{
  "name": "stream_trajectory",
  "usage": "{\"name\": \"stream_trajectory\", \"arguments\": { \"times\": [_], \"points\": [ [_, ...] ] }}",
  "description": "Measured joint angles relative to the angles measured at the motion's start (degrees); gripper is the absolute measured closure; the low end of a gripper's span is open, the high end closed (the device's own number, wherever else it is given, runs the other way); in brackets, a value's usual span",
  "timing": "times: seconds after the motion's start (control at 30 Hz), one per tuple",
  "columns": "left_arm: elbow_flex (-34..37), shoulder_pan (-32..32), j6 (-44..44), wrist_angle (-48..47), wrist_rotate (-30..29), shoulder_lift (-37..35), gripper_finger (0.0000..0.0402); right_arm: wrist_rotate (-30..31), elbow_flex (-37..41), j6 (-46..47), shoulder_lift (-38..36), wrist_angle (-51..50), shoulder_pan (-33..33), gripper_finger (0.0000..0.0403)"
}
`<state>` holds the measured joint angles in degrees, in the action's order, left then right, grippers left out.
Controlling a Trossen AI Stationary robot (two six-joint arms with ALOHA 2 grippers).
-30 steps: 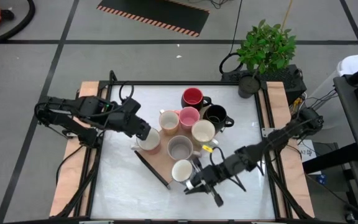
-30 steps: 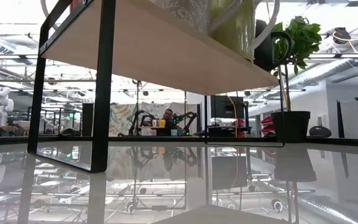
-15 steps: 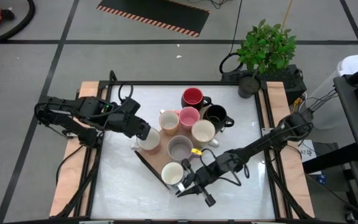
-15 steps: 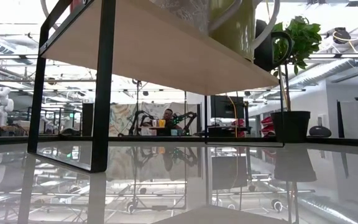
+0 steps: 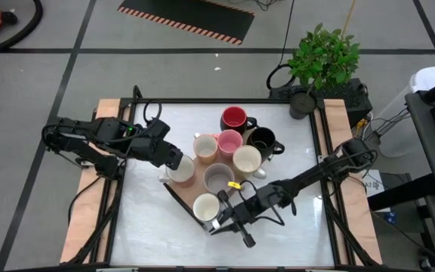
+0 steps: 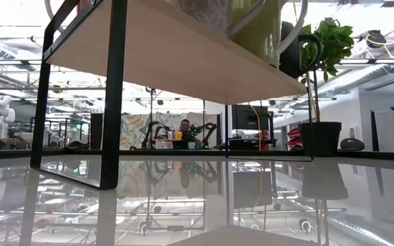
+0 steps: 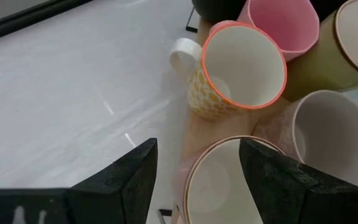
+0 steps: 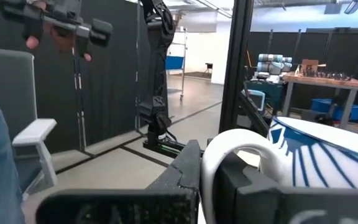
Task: Place coffee mugs
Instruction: Put the blue mug on top of the shelf
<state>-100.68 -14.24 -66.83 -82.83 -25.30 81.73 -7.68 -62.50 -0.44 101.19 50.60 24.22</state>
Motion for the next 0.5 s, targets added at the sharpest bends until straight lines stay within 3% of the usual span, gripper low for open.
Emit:
{"name": "stream_trajectory", "arguments": {
  "times": [0.5],
  "points": [
    [0.0, 0.0, -1.0, 0.0, 0.3, 0.0, 0.017, 3.2, 0.0, -2.2, 0.0, -1.7, -0.9, 0.0399]
  ]
}}
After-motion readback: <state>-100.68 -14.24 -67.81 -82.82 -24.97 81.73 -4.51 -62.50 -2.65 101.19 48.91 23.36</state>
